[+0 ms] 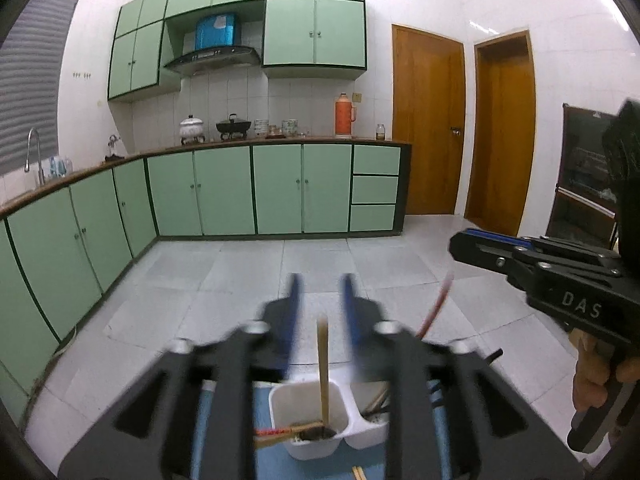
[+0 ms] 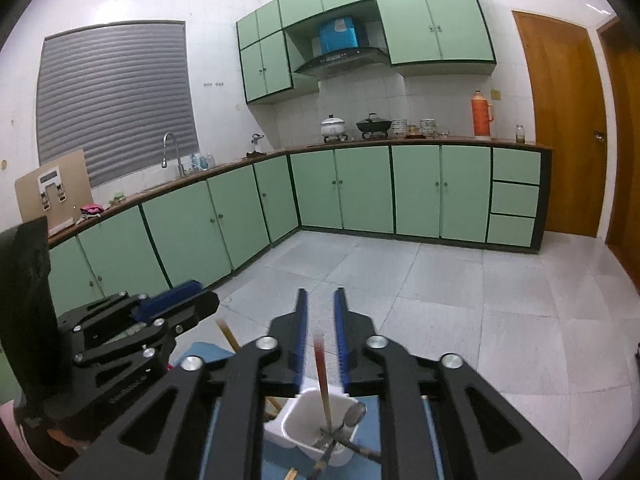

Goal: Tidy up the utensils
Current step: 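Open both grippers and move back down toward the last two chopsticks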

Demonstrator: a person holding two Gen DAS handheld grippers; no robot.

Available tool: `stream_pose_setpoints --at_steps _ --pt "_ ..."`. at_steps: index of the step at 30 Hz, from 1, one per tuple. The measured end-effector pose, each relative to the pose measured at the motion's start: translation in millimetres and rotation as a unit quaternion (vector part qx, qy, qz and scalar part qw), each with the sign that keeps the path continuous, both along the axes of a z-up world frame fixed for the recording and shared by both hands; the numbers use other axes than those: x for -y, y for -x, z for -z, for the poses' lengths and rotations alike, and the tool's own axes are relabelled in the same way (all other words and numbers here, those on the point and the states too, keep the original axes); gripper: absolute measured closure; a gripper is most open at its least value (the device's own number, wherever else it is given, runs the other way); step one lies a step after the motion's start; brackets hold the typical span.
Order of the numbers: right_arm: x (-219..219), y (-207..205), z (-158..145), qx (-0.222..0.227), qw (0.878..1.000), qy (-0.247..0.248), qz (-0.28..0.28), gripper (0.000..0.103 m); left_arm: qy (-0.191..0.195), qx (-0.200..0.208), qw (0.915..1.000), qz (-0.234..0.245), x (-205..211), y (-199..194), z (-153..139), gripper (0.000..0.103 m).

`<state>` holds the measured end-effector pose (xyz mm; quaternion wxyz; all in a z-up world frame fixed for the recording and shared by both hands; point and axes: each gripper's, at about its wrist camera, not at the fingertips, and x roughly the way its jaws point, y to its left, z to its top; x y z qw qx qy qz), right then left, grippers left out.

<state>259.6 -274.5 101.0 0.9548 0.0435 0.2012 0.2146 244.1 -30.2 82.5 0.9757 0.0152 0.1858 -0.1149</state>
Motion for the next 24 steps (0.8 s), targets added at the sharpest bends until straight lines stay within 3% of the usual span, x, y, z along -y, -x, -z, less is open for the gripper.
stream_pose_setpoints --at_steps 2,6,10,16,20,24 --pt "9.3 9.7 1.7 0.003 1.000 -0.010 0.011 0.071 0.009 0.002 1.0000 -0.002 -8.7 10.1 0.8 0.066" --pt "27.2 42.5 0.2 0.022 0.999 -0.022 0.035 0.056 0.023 0.017 0.9996 -0.007 -24.1 36.3 -4.1 0.048" --pt "40.6 79.6 2.3 0.040 0.997 -0.027 0.058 0.037 0.025 0.028 0.9993 -0.008 -31.5 73.0 -3.0 0.039" --pt "49.2 141.0 27.5 0.028 0.995 -0.036 0.085 0.014 0.027 0.000 0.9995 -0.019 -37.0 124.2 20.3 0.017" --pt "40.0 168.4 57.7 -0.002 0.996 -0.011 0.094 0.006 0.039 -0.040 0.9982 -0.023 -47.4 150.1 47.6 0.010" --pt "31.4 184.0 95.1 -0.053 0.994 0.002 0.093 0.006 0.026 -0.090 0.9949 -0.038 -59.7 163.8 83.8 0.009"
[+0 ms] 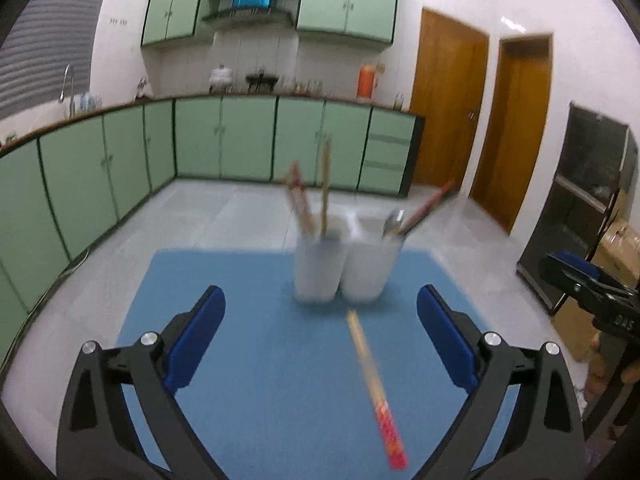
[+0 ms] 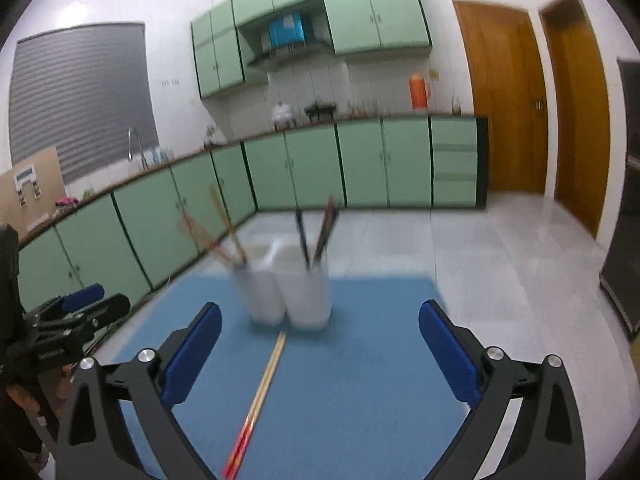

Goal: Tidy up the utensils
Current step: 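Open both grippers and move back down toward the last two chopsticks, then grasp a red-patterned wooden chopstick with the right gripper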

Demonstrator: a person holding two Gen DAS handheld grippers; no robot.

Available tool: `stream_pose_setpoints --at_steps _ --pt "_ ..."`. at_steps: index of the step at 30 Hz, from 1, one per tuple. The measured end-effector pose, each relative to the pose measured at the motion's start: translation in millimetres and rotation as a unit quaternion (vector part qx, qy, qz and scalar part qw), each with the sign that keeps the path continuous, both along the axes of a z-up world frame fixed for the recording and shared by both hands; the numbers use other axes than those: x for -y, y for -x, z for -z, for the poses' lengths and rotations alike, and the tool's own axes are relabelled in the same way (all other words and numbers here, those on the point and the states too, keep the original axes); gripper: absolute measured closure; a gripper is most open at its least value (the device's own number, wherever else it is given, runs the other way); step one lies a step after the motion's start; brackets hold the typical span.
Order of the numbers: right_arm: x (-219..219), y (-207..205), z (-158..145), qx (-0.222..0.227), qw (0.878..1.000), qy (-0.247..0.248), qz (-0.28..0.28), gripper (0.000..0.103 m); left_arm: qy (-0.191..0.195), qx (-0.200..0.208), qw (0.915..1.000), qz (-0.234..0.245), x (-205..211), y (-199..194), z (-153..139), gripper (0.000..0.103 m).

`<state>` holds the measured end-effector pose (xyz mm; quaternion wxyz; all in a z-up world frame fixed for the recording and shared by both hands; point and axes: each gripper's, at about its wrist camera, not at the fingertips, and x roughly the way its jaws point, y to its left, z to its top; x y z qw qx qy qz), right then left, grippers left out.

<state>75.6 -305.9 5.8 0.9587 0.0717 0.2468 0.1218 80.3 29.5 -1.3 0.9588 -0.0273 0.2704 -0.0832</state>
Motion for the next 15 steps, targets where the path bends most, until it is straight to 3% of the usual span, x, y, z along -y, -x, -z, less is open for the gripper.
stream_pose_setpoints --at_steps 7,12,15 --pt "-24.1 17.3 65.5 -0.083 0.996 -0.008 -0.012 0.007 -0.032 -0.068 0.9971 -0.011 -21.2 21.0 55.6 0.009" --pt "-60.2 24.9 99.2 -0.122 0.992 0.013 -0.041 0.021 -0.039 -0.098 0.9944 -0.014 -29.0 28.0 79.1 0.009" --pt "-74.8 24.0 112.2 -0.142 0.988 0.020 -0.053 0.034 -0.043 -0.105 0.9934 -0.014 -30.2 30.1 86.4 0.009"
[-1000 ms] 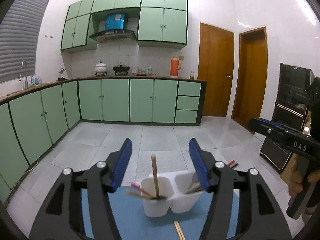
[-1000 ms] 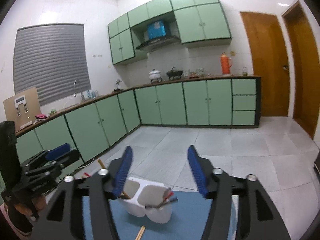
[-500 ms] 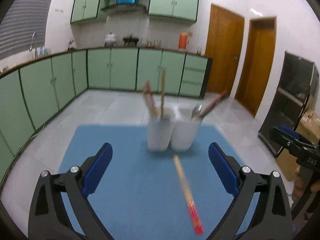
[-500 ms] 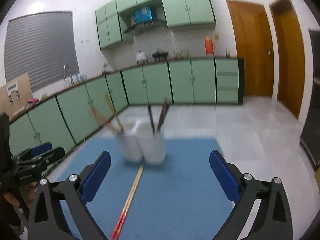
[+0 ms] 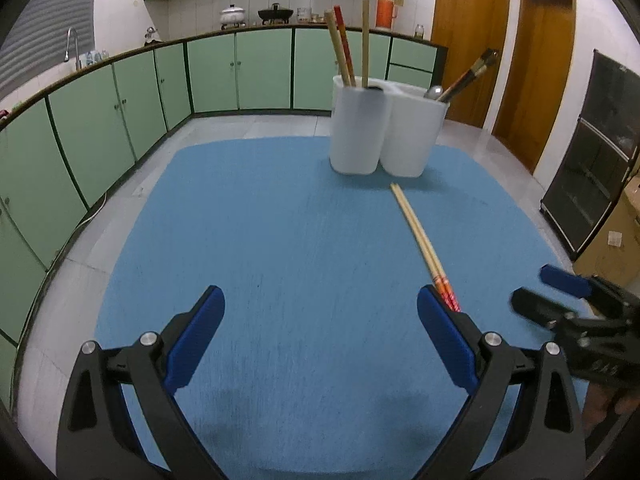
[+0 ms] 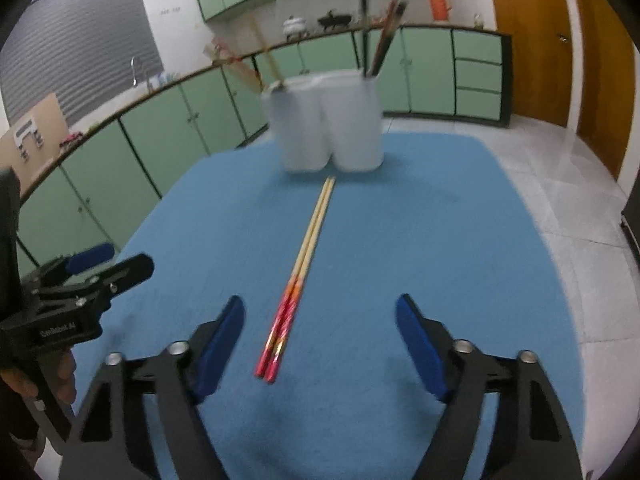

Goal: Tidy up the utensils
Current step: 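Grasp a red-patterned wooden chopstick with the right gripper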

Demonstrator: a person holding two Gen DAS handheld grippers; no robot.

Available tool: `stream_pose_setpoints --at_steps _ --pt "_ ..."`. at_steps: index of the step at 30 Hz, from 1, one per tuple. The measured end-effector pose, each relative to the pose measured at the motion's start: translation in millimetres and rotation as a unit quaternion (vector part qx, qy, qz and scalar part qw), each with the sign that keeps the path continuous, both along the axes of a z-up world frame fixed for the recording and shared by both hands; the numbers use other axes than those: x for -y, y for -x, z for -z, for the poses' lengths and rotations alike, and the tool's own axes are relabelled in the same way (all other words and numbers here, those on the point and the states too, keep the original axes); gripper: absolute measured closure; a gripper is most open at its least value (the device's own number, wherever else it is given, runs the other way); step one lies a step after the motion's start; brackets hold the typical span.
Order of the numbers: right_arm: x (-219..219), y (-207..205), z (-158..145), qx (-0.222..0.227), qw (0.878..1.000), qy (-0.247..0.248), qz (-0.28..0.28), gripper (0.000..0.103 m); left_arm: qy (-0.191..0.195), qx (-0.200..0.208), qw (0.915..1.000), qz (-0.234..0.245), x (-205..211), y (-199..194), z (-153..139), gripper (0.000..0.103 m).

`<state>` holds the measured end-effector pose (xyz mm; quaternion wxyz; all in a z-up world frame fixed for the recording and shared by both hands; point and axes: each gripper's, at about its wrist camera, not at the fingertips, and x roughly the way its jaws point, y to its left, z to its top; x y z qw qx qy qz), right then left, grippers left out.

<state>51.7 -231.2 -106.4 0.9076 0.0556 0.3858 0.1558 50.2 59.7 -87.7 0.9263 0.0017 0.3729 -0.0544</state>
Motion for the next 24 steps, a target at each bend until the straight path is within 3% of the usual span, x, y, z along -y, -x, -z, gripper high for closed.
stream_pose_setpoints --at_steps 2,8,24 --pt "-6.6 -2.0 5.9 -0.012 1.000 0.010 -0.004 0.046 -0.005 -0.003 1.0000 0.000 -1.9 0.6 2.4 0.009" --pt "-14.0 -3.3 21.5 -0.037 0.999 0.022 -0.006 0.059 -0.001 -0.007 1.0000 -0.004 -2.6 0.8 5.2 0.009" --pt "-35.0 -7.1 29.0 -0.046 0.997 0.052 -0.016 0.072 0.003 -0.011 0.9999 -0.009 -2.5 -1.7 5.2 0.009"
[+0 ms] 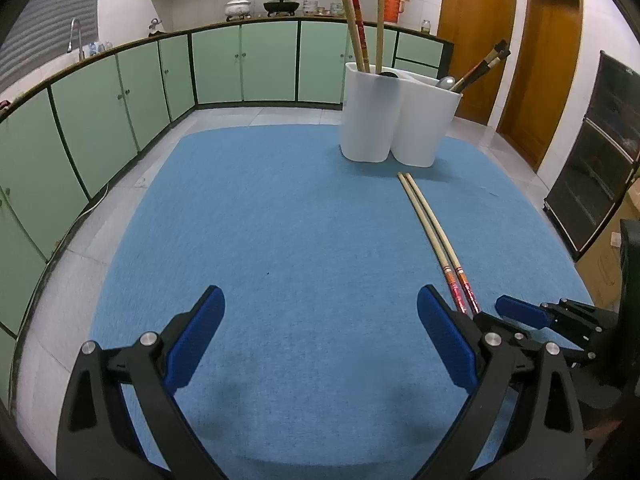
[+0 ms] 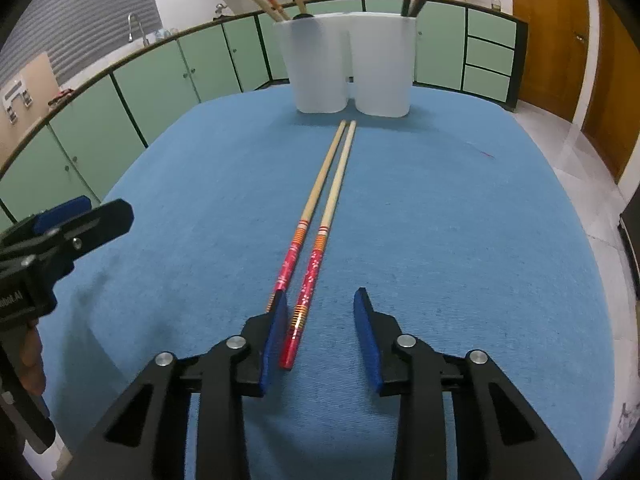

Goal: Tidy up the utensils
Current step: 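Grasp a red-patterned wooden chopstick with the right gripper, then lift the chopstick with the right gripper while the left gripper grasps the other chopstick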

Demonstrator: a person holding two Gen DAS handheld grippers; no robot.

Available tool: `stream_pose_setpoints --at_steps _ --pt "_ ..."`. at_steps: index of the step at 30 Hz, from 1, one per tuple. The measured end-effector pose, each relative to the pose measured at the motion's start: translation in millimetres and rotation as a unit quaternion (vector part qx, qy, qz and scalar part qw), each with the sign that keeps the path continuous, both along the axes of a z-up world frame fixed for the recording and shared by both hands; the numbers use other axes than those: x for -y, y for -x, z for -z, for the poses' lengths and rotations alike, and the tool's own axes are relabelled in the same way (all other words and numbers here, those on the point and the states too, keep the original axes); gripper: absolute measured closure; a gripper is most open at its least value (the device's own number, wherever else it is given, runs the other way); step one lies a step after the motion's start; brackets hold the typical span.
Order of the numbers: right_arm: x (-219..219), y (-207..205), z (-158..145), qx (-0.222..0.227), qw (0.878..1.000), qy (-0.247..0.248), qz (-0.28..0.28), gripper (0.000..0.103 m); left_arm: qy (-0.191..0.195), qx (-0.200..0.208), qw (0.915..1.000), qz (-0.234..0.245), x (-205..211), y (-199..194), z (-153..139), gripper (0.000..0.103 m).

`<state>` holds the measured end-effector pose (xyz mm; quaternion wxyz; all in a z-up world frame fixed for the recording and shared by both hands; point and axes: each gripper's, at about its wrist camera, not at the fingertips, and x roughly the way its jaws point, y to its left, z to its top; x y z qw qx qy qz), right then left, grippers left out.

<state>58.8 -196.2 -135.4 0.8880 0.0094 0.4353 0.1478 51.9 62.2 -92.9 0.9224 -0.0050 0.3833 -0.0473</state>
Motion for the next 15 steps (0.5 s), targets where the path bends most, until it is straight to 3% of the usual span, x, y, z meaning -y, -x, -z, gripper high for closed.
stream_pose_setpoints --at_steps 3,5,15 --pt "-4.1 1.7 0.3 0.001 1.000 0.012 -0.005 0.082 0.000 -0.001 1.0000 0.000 1.6 -0.1 0.3 0.009" --pt "-4.4 2.1 -0.3 -0.001 1.000 0.012 -0.009 0.096 0.001 -0.002 1.0000 0.002 3.2 0.1 0.2 0.009" --pt "30.5 6.7 -8.1 0.006 0.999 -0.011 0.045 0.097 0.009 -0.014 0.9993 0.034 30.0 6.6 6.9 0.009"
